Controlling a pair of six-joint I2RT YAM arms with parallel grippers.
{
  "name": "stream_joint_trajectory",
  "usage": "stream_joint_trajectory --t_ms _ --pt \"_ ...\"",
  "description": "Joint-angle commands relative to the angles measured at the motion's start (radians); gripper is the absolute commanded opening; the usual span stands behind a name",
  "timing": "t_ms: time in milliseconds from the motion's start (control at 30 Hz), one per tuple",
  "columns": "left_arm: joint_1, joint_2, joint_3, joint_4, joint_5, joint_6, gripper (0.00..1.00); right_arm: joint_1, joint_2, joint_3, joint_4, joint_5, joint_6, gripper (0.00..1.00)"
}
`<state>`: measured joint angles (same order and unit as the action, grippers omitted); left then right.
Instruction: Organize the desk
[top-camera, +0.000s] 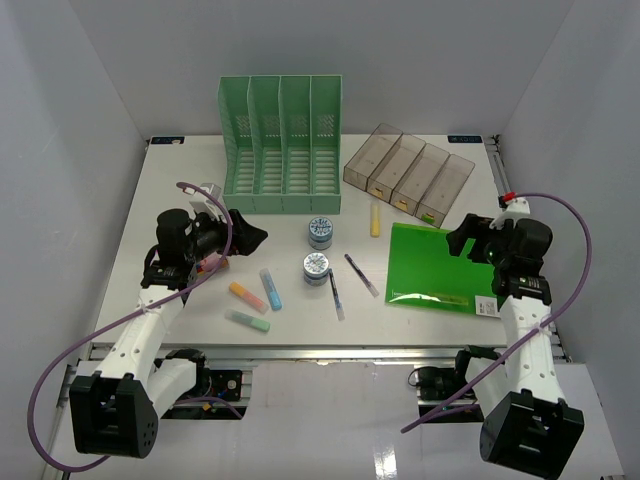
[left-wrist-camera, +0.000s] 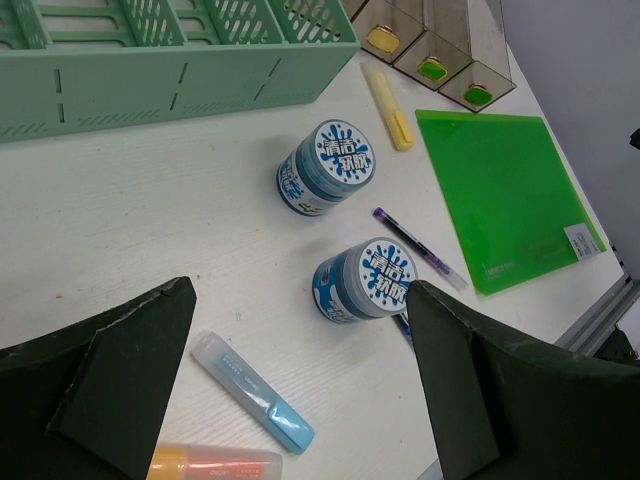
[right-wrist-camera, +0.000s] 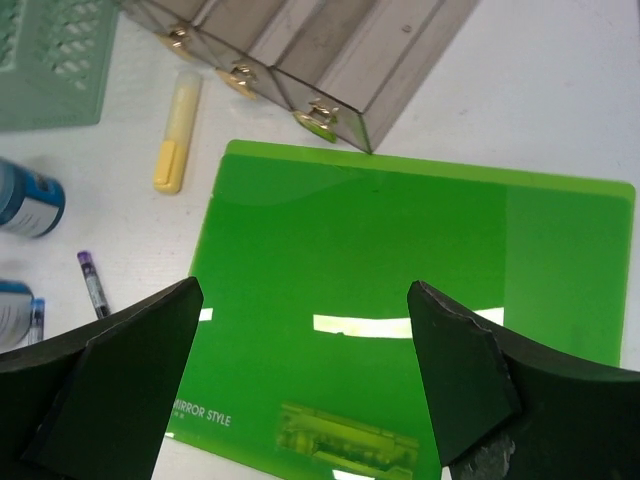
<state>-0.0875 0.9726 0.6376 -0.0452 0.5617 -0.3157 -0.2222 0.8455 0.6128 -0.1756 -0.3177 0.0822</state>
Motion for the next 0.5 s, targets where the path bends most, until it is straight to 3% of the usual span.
stream_joint_trajectory --t_ms 0,100,167,333,467 --pt "-0.004 -0.021 0.035 0.005 0.006 -0.005 0.98 -0.002 -0.011 -0.034 0.020 -0.316 -0.212 0.90" --pt "-0.004 -0.007 0.037 0.005 0.017 -0.010 0.98 0.036 0.034 0.024 -0.240 -0.650 -0.670 0.90" --pt "-0.004 -0.006 0.039 0.005 0.025 -0.011 0.98 0.081 0.071 0.125 -0.381 -0.654 -0.794 0.90" --pt "-0.006 -0.011 0.037 0.004 0.020 -0.011 0.98 0.188 0.162 0.220 -0.325 -0.524 -0.700 0.90" --pt "-0.007 -0.004 0.037 0.004 0.020 -0.010 0.98 0.367 0.267 0.277 -0.223 -0.326 -0.535 0.90"
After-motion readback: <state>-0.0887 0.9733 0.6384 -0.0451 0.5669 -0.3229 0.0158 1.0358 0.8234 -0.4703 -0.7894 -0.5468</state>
